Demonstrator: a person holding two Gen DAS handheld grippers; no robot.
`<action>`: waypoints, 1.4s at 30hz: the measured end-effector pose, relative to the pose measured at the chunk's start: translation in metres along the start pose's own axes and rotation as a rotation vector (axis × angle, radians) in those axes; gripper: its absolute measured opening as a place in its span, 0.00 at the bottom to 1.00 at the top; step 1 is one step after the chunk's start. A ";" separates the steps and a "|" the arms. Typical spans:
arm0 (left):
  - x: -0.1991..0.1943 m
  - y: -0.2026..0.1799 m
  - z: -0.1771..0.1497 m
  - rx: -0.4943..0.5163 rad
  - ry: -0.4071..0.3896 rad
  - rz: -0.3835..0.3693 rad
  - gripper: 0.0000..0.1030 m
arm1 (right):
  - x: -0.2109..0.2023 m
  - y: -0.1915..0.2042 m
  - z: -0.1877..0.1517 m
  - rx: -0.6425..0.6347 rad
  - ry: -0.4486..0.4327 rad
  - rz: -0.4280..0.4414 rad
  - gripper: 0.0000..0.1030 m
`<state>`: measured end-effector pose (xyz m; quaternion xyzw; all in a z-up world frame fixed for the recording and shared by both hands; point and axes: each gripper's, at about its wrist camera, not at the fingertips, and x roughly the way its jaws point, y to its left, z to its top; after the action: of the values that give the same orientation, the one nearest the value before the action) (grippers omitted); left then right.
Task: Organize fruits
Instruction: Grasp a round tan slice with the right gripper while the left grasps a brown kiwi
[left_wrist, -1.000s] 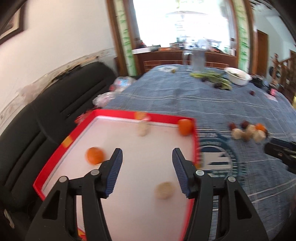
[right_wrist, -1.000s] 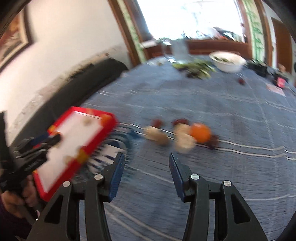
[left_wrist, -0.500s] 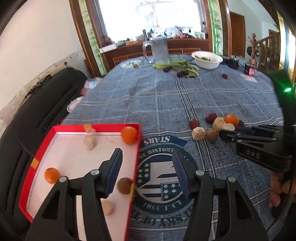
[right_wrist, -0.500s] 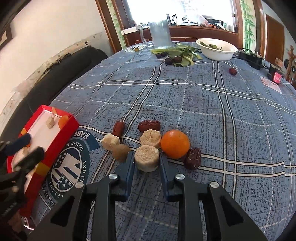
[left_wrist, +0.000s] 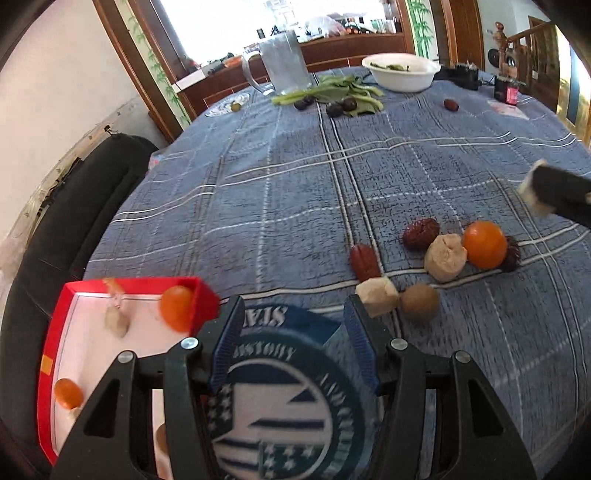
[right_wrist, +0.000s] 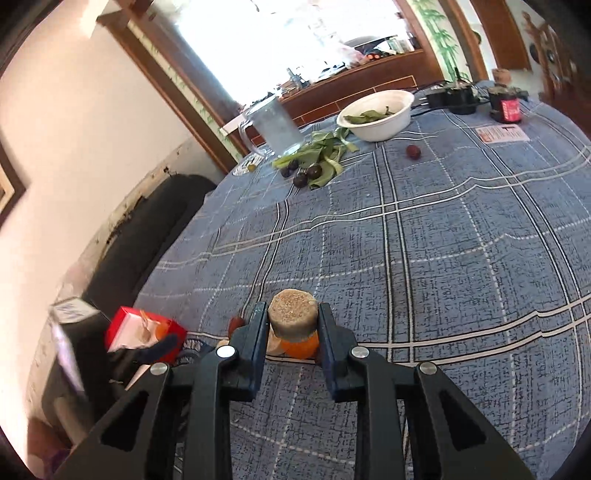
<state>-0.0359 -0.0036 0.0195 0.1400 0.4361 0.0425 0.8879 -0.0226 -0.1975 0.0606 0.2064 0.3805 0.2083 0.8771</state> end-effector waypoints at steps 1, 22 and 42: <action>0.003 -0.002 0.002 0.001 -0.001 0.005 0.56 | -0.002 0.000 0.001 0.000 -0.005 0.004 0.24; -0.004 -0.019 0.003 0.018 -0.032 -0.154 0.56 | 0.002 -0.002 -0.002 0.039 0.037 0.014 0.24; -0.019 -0.039 -0.007 -0.017 0.033 -0.337 0.54 | 0.007 -0.009 -0.004 0.069 0.054 -0.021 0.24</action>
<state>-0.0549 -0.0433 0.0192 0.0566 0.4674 -0.1011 0.8764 -0.0192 -0.2004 0.0494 0.2271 0.4131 0.1914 0.8609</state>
